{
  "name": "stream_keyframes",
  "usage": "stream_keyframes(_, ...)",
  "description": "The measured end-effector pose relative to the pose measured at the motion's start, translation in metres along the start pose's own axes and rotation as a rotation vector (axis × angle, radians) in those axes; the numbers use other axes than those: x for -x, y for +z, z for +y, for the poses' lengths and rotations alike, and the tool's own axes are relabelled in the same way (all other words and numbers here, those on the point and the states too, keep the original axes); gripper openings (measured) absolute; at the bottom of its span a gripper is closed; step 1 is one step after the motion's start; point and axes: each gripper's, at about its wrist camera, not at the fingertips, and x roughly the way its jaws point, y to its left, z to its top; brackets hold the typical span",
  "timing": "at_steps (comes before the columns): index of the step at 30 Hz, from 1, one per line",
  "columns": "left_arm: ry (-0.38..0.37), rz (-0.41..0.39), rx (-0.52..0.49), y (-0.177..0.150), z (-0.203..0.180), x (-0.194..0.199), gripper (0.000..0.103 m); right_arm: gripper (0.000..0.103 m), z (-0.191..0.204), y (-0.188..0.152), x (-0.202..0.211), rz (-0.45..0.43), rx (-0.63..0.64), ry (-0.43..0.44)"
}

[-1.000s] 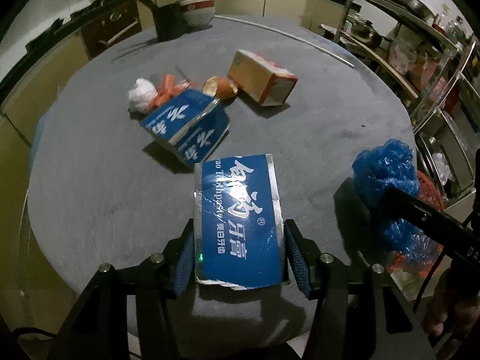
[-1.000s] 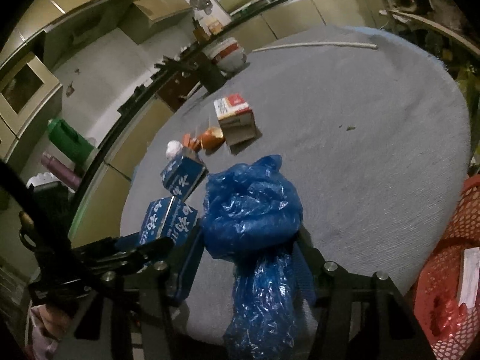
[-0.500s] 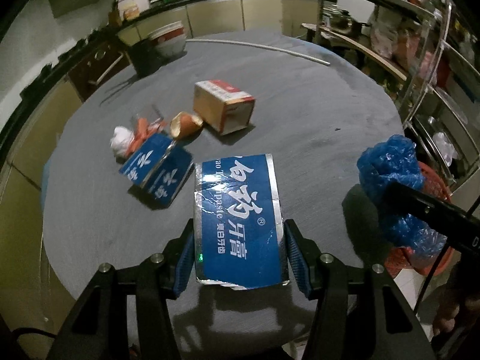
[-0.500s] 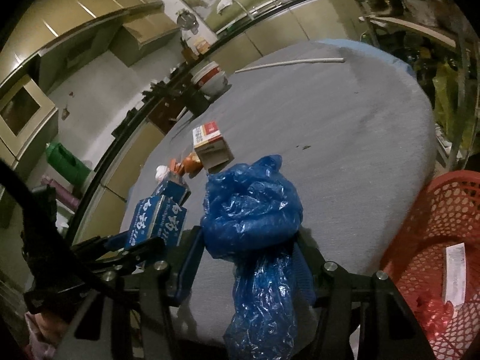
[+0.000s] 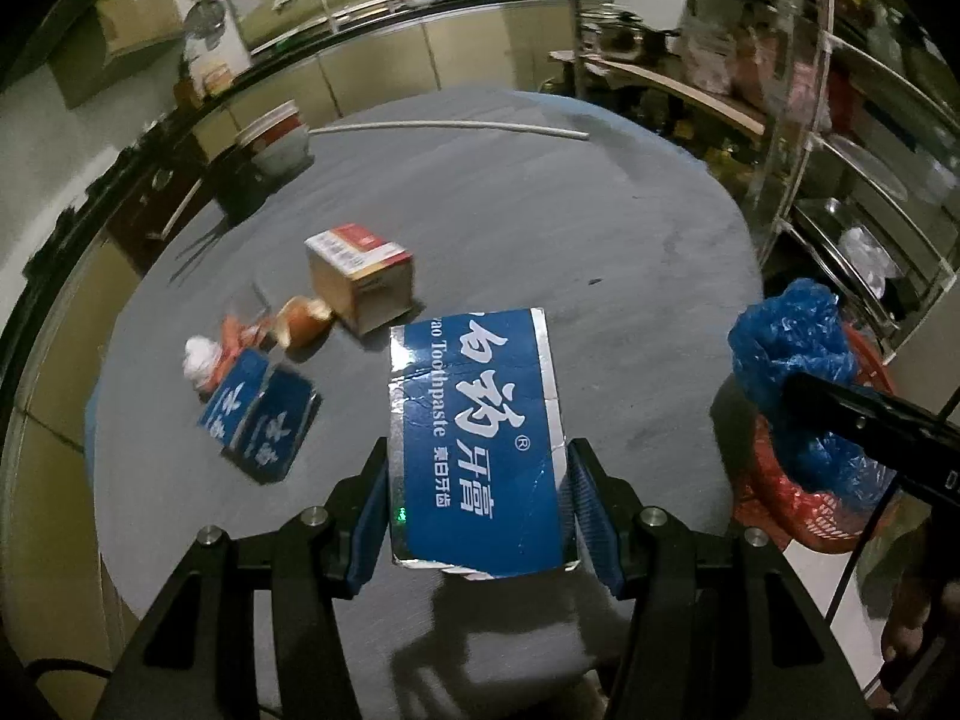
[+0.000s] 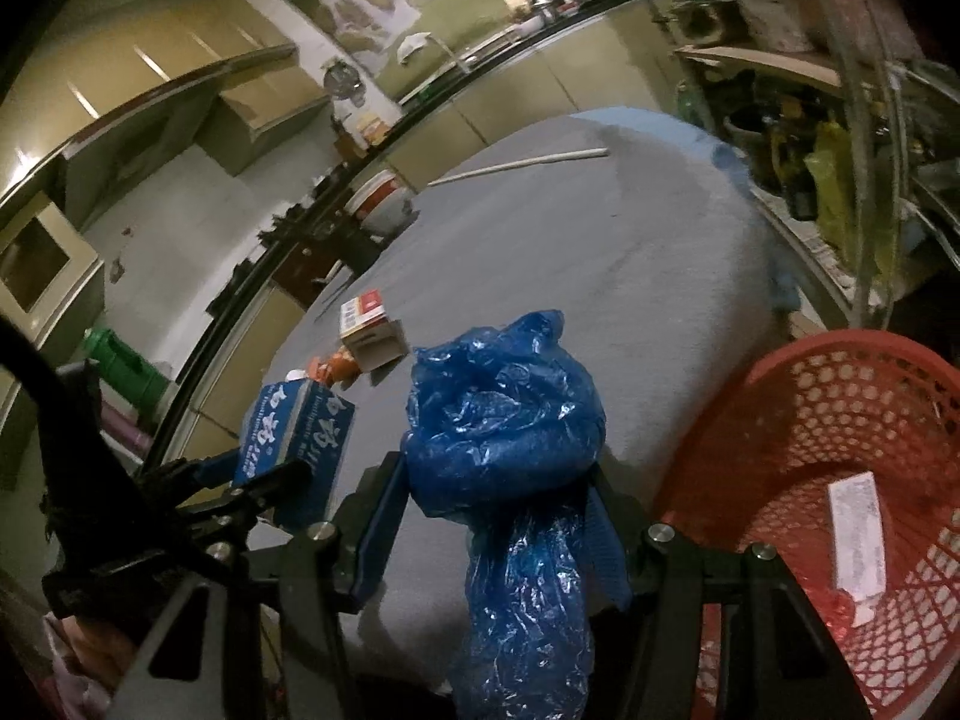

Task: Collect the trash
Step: 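Carry the toothpaste box and blue bag over the red basket with both tools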

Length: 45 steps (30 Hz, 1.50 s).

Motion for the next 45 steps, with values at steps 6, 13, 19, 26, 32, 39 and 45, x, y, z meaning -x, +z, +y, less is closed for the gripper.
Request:
stream_keyframes(6, -0.011, -0.012, -0.06, 0.009, -0.026, 0.003, 0.058, 0.059, -0.023, -0.001, 0.017, -0.024, -0.042, -0.024)
stream_keyframes(13, -0.032, -0.018, -0.137, 0.017, -0.059, 0.004, 0.058, 0.059, -0.049, -0.003, 0.037, -0.051, -0.094, -0.056)
stream_keyframes(19, -0.047, -0.02, -0.209, 0.021, -0.088, 0.002, 0.058, 0.059, -0.074, -0.007, 0.051, -0.065, -0.147, -0.084)
stream_keyframes(26, -0.067, -0.024, -0.283, 0.025, -0.119, 0.0, 0.058, 0.059, -0.099, -0.012, 0.065, -0.084, -0.191, -0.116)
stream_keyframes(32, -0.093, -0.025, -0.33, 0.028, -0.144, -0.004, 0.058, 0.059, -0.119, -0.014, 0.077, -0.096, -0.234, -0.14)
stream_keyframes(39, -0.156, -0.021, -0.39, 0.026, -0.173, -0.012, 0.058, 0.059, -0.146, -0.02, 0.087, -0.107, -0.309, -0.172)
stream_keyframes(45, -0.174, -0.002, -0.439, 0.023, -0.194, -0.021, 0.058, 0.06, -0.165, -0.026, 0.093, -0.112, -0.359, -0.2)
